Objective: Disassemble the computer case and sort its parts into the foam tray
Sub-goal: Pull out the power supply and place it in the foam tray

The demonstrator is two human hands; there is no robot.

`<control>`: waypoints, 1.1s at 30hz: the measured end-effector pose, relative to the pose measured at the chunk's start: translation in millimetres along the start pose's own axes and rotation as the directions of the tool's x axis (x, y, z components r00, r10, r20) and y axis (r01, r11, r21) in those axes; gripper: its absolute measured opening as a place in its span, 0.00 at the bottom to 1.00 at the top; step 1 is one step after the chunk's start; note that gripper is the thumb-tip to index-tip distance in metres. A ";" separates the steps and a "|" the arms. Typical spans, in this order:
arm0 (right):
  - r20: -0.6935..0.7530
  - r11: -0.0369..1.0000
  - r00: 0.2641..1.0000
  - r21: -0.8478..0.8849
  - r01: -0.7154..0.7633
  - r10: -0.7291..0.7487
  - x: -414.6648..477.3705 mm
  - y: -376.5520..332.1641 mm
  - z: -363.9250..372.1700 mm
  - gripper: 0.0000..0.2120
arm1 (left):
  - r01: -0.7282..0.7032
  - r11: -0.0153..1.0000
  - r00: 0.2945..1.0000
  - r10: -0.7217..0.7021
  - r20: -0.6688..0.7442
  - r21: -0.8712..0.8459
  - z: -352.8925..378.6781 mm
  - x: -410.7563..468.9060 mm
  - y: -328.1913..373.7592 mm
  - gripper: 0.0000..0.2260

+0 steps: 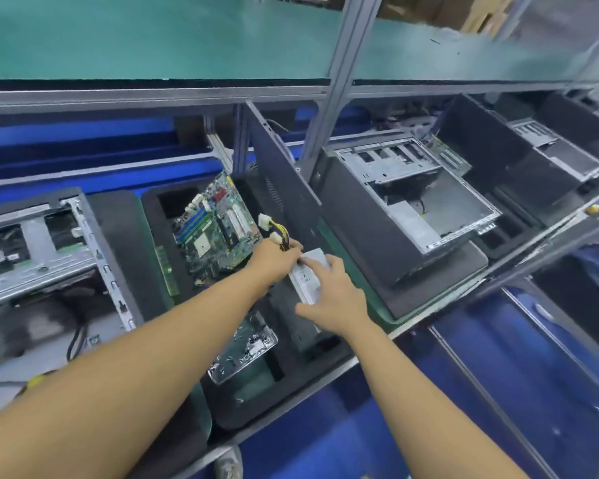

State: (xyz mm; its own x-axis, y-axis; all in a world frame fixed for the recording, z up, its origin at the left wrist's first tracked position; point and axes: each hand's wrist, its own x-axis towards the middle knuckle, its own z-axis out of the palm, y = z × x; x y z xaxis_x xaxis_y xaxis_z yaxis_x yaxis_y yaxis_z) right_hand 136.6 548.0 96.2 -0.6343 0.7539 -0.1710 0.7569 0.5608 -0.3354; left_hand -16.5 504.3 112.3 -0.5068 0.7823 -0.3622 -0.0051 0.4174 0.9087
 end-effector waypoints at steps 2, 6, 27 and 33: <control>0.036 1.000 0.999 0.003 0.001 -0.001 4.2 6.7 13.7 0.42 | 0.034 0.998 0.999 -0.035 0.028 0.044 3.8 10.3 -7.6 0.08; 0.094 1.000 0.996 -0.019 0.004 -0.003 7.4 18.7 41.6 0.42 | 0.104 0.992 0.994 -0.106 0.012 0.073 4.5 26.9 -33.2 0.06; 0.022 0.994 0.997 -0.077 -0.075 0.077 17.2 -15.6 68.8 0.32 | -0.027 0.994 0.998 0.021 0.055 0.102 -104.8 -21.2 -2.8 0.09; -0.087 0.915 0.967 0.315 0.253 -0.238 -9.0 -137.1 58.2 0.10 | -0.170 0.972 0.983 0.179 -0.042 0.164 -188.6 -99.1 -14.8 0.08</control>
State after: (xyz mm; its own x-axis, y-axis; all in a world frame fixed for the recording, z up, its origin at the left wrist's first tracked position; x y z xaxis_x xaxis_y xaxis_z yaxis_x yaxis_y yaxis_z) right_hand 29.4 444.4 89.8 -0.7798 0.6260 -0.0052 0.4825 0.5958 -0.6420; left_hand -128.8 333.3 173.9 -0.5353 0.8243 -0.1842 0.2229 0.3482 0.9105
